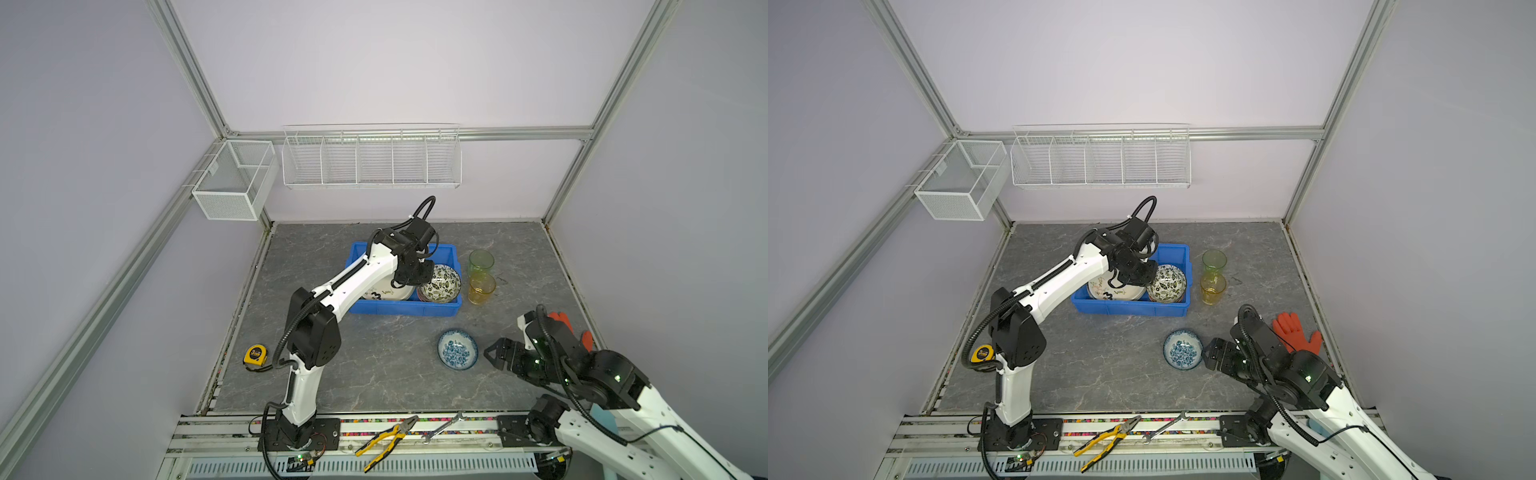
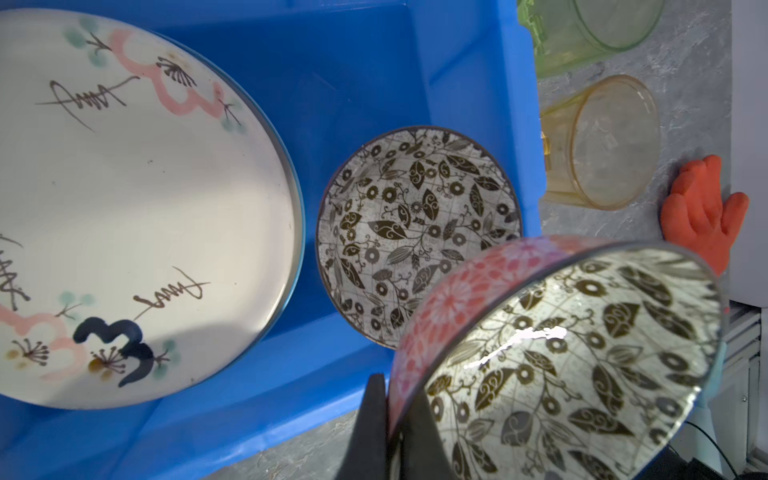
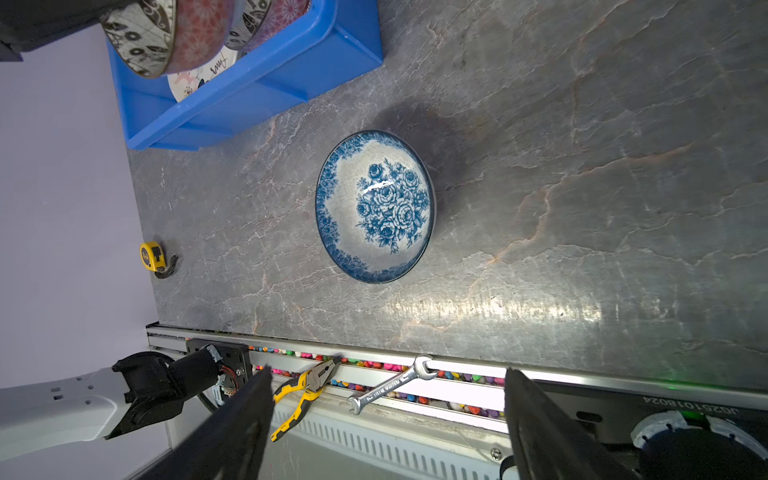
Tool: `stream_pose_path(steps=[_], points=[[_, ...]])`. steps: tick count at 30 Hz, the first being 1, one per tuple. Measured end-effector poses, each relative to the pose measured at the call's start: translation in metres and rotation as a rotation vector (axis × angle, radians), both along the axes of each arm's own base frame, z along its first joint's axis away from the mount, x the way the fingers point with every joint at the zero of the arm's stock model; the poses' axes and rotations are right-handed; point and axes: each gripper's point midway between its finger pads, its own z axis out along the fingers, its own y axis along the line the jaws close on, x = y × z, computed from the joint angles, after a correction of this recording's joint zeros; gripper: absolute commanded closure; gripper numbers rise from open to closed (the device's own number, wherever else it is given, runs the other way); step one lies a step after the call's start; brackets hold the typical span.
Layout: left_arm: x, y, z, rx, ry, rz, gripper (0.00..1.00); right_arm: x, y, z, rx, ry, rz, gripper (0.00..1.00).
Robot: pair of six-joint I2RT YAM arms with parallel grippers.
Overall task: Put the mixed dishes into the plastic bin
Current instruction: 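Carry the leaf bowl to the blue bin with the left gripper while the right withdraws, then lower the leaf bowl onto the bowl stack in the bin and open the left gripper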
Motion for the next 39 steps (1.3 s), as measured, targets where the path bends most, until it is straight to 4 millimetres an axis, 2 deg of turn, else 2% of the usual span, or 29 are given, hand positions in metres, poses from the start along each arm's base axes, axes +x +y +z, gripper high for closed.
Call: stream_pose_path(steps=[5, 11, 24, 39], points=[[0.012, -0.001, -0.015, 0.014, 0.023, 0.003, 1.0, -0.006, -0.008, -0.006, -0.007, 0.007, -0.026, 0.12], [0.022, -0.005, -0.023, 0.011, 0.034, 0.004, 1.0, -0.013, -0.019, -0.013, -0.005, 0.01, -0.064, 0.12], [0.02, -0.007, -0.035, 0.019, 0.068, -0.003, 1.0, -0.017, -0.027, -0.016, -0.014, 0.018, -0.092, 0.12], [0.022, -0.004, -0.035, 0.035, 0.061, 0.0, 1.0, -0.019, -0.029, -0.016, -0.011, 0.016, -0.099, 0.12]])
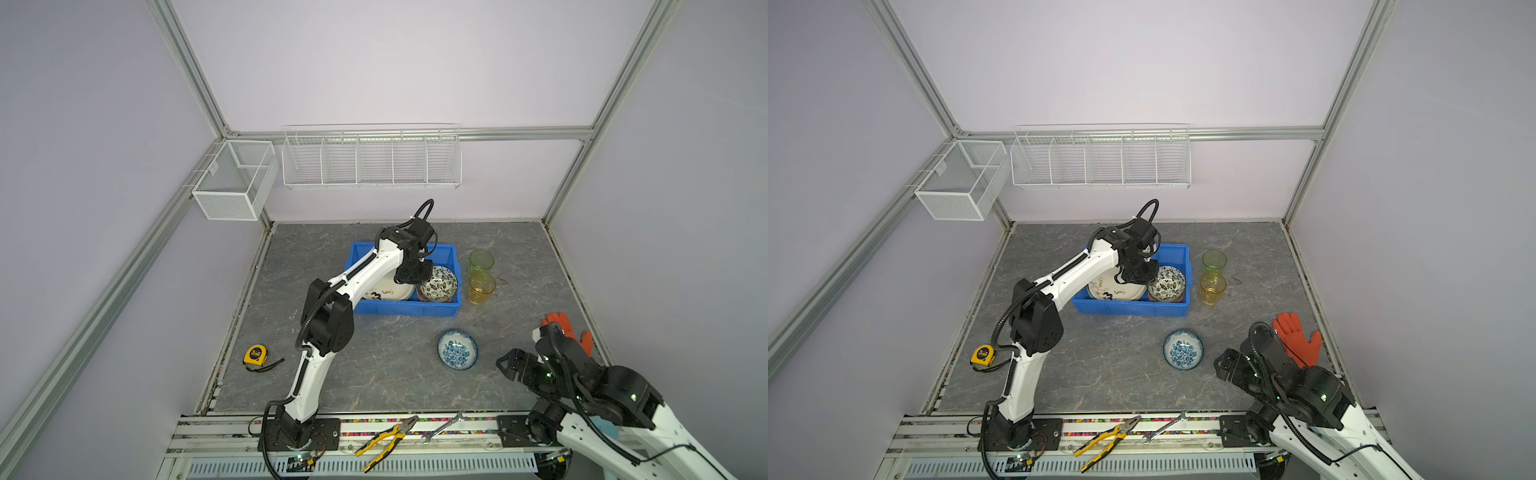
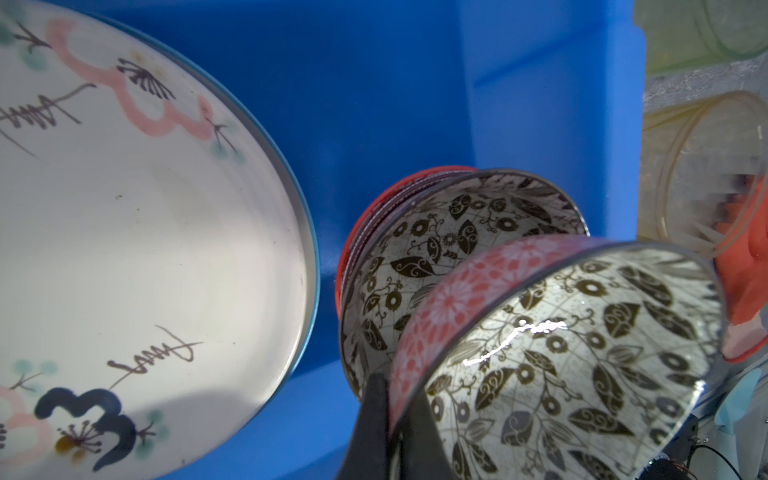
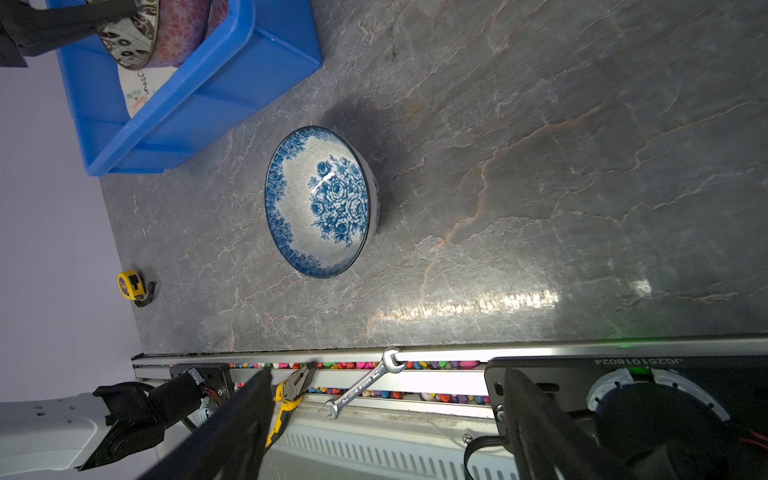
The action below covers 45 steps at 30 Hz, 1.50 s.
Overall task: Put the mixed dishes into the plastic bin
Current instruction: 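Lower the leaf bowl onto the bowl stack in the bin and open the left gripper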
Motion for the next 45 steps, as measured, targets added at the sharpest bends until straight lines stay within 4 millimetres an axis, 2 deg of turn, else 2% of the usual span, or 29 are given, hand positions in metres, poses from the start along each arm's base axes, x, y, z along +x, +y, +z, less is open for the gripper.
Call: stream_pose_path(steps=[10, 17, 32, 38, 45], points=[[0.003, 0.001, -0.003, 0.02, -0.003, 0.0, 1.0, -0.002, -0.002, 0.0, 0.003, -0.001, -0.004, 0.12], [0.004, 0.001, -0.006, 0.021, -0.003, 0.005, 0.74, -0.002, -0.002, -0.001, 0.003, 0.0, -0.004, 0.12], [0.001, -0.007, -0.003, -0.026, 0.024, 0.005, 0.36, -0.001, -0.001, -0.003, -0.009, 0.015, -0.004, 0.12], [-0.002, -0.009, 0.007, -0.053, 0.025, 0.002, 0.21, 0.002, 0.002, -0.005, -0.02, 0.023, -0.001, 0.12], [-0.007, -0.006, 0.034, -0.097, -0.01, 0.004, 0.06, 0.007, 0.008, -0.008, -0.041, 0.044, 0.004, 0.12]])
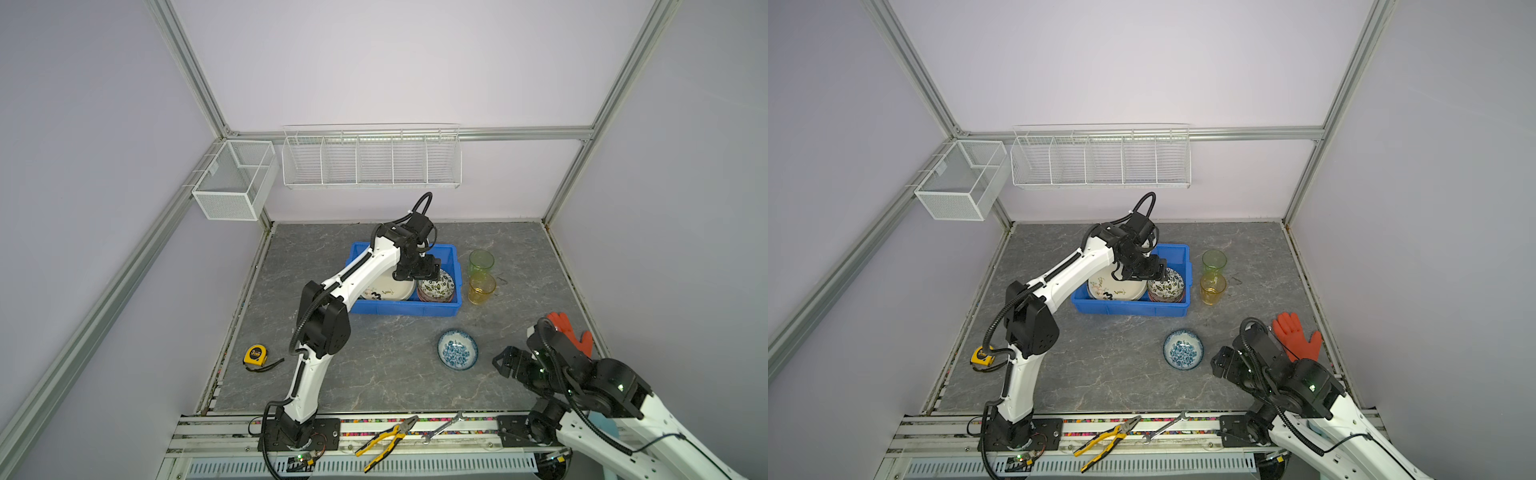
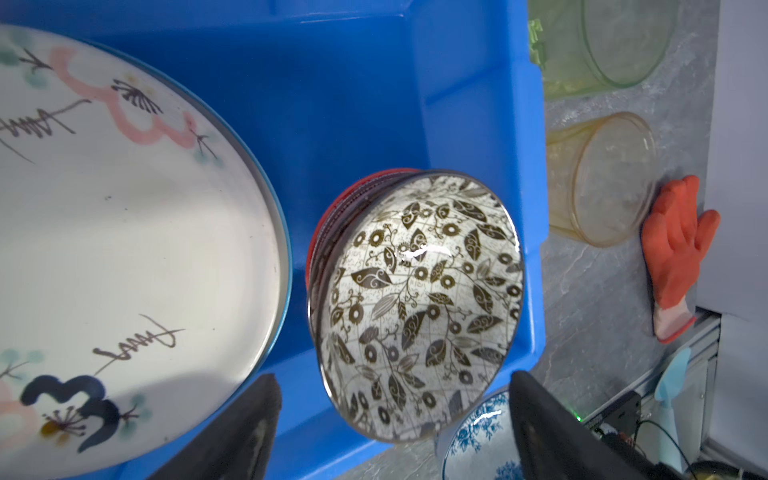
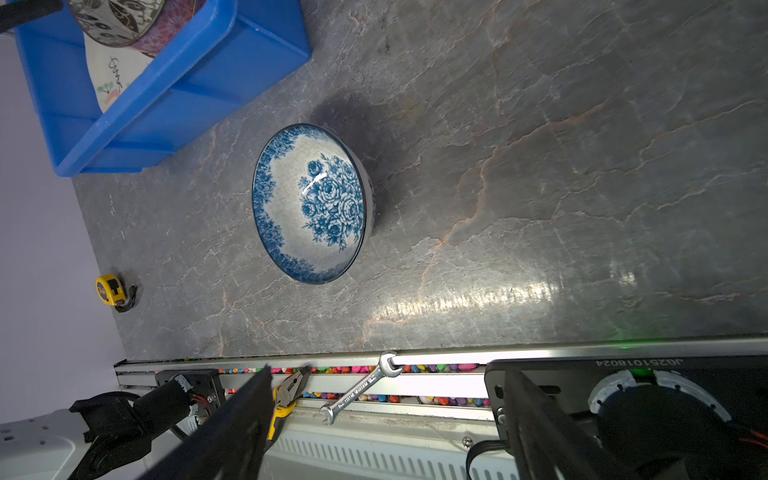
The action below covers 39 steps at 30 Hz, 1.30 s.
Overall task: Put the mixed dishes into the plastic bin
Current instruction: 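Lower the leaf bowl onto the bowl stack in the bin and open the left gripper, then close the right gripper on the blue-floral bowl rim while the left withdraws from the bin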
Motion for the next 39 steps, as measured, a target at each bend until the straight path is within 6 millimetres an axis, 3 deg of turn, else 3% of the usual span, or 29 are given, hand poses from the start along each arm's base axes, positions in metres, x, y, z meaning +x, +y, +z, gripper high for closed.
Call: stream_pose_path(steps=[2, 7, 16, 24, 34, 39], points=[[-0.004, 0.005, 0.007, -0.008, -0.011, 0.003, 0.0, 0.002, 0.002, -0.002, -0.013, 0.013, 0.003, 0.12], [-0.017, 0.02, 0.017, -0.004, -0.031, 0.014, 0.0, 0.008, 0.01, -0.012, -0.065, 0.062, 0.027, 0.12], [-0.04, 0.059, 0.016, 0.036, -0.045, 0.056, 0.0, 0.023, 0.032, -0.031, -0.121, 0.129, 0.078, 0.12], [-0.058, 0.107, 0.015, 0.055, -0.052, 0.145, 0.0, 0.035, 0.043, -0.047, -0.17, 0.16, 0.115, 0.0], [-0.076, 0.152, 0.025, 0.076, -0.098, 0.245, 0.0, 0.046, 0.053, -0.051, -0.161, 0.137, 0.143, 0.15], [-0.091, 0.168, 0.02, 0.093, -0.096, 0.281, 0.0, 0.046, 0.05, -0.065, -0.165, 0.16, 0.143, 0.25]])
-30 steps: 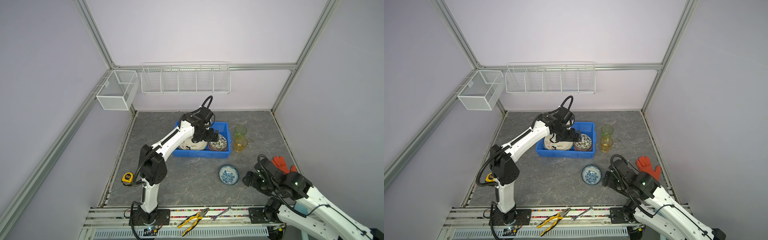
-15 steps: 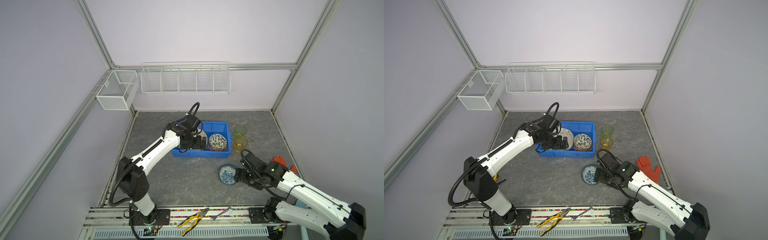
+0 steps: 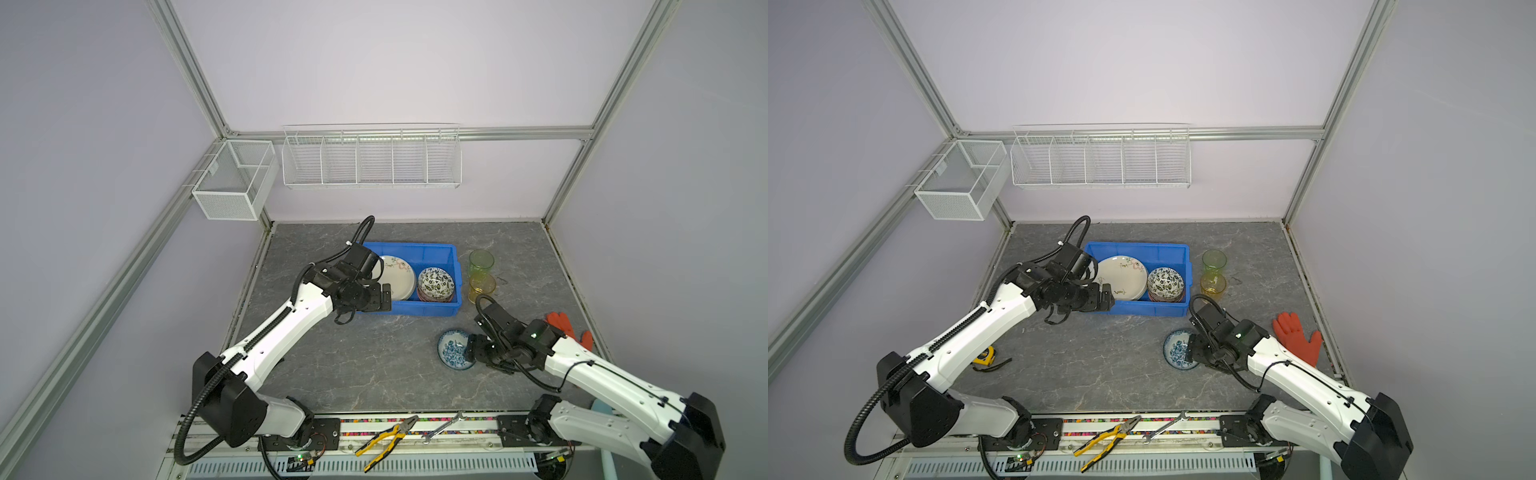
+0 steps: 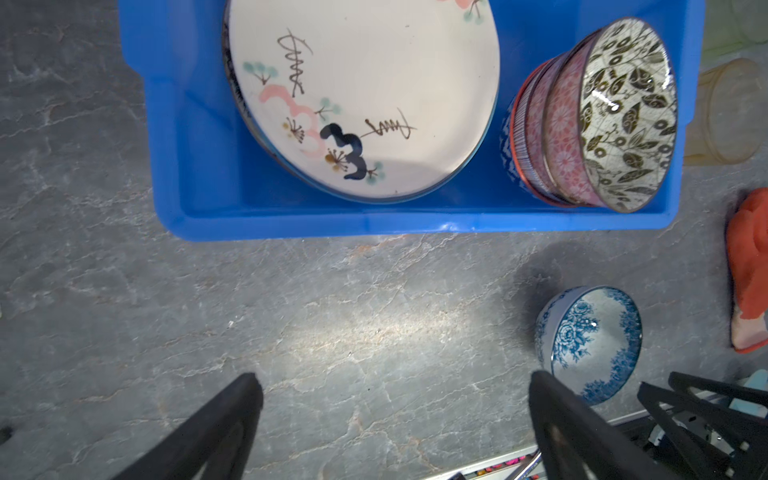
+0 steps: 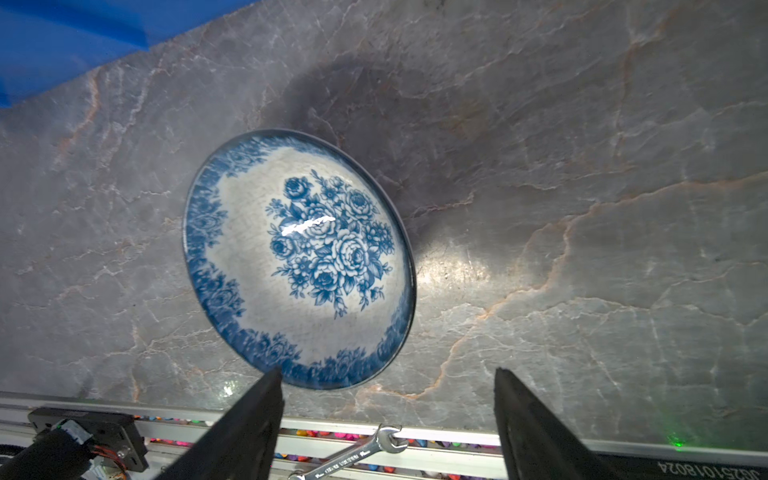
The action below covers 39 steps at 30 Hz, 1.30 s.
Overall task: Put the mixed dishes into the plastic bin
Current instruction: 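Close the right gripper on the blue-floral bowl rim while the left withdraws from the bin, then tilt the blue-floral bowl up with the right gripper while the left approaches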
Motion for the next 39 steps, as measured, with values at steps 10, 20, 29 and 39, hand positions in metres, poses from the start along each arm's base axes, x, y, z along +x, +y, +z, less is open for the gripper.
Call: stream_pose_path(steps=[10, 20, 29, 39], points=[[-0.022, 0.03, 0.003, 0.006, -0.045, 0.073, 0.0, 0.006, 0.006, -0.022, -0.008, 0.059, 0.031, 0.45], [-0.029, 0.043, 0.006, 0.006, -0.076, 0.114, 0.0, 0.012, 0.018, -0.034, -0.003, 0.088, 0.067, 0.59], [-0.032, 0.049, 0.003, 0.02, -0.072, 0.124, 0.0, 0.018, 0.023, -0.035, -0.008, 0.089, 0.085, 0.7], [-0.045, 0.061, 0.002, 0.016, -0.073, 0.149, 0.0, 0.037, 0.038, -0.028, -0.019, 0.075, 0.123, 0.91]])
